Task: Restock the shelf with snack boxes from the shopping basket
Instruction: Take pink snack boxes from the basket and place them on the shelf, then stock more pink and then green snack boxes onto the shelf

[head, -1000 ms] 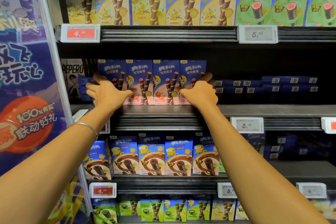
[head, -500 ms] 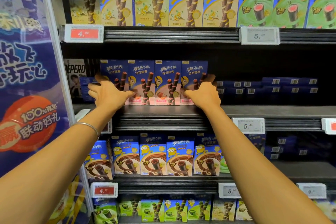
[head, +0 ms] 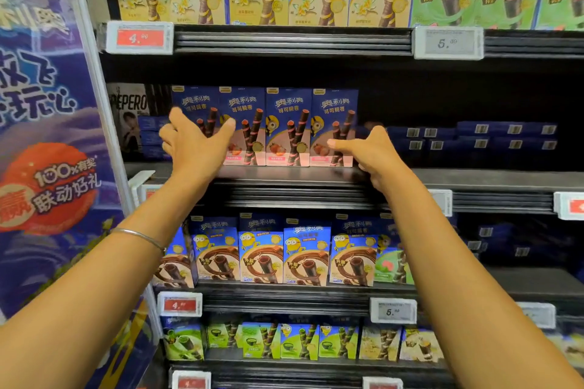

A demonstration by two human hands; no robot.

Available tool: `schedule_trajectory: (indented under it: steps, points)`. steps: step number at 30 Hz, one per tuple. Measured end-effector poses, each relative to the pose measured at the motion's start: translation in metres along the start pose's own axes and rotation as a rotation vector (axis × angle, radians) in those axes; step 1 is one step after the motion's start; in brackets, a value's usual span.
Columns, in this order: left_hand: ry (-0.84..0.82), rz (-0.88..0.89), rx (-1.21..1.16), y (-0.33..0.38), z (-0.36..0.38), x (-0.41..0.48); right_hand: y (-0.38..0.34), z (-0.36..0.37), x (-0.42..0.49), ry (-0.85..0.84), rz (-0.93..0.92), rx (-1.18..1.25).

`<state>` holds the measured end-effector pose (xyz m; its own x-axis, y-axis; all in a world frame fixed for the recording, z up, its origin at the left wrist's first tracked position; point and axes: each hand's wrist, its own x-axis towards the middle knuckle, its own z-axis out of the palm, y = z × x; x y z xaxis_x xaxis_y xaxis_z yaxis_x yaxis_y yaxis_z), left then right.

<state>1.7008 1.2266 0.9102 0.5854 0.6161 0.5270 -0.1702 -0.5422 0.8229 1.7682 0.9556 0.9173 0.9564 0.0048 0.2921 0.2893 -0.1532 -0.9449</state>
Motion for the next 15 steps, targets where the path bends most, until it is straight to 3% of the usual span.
schedule_trajectory:
  steps: [10,15]
  points:
    - [-0.091,0.081,-0.495,0.038,0.001,-0.113,0.001,-0.069,-0.088,-0.036,-0.185,0.216]
    - [-0.247,-0.086,-0.586,0.017,0.019,-0.224,0.065,-0.108,-0.158,-0.23,-0.18,0.313]
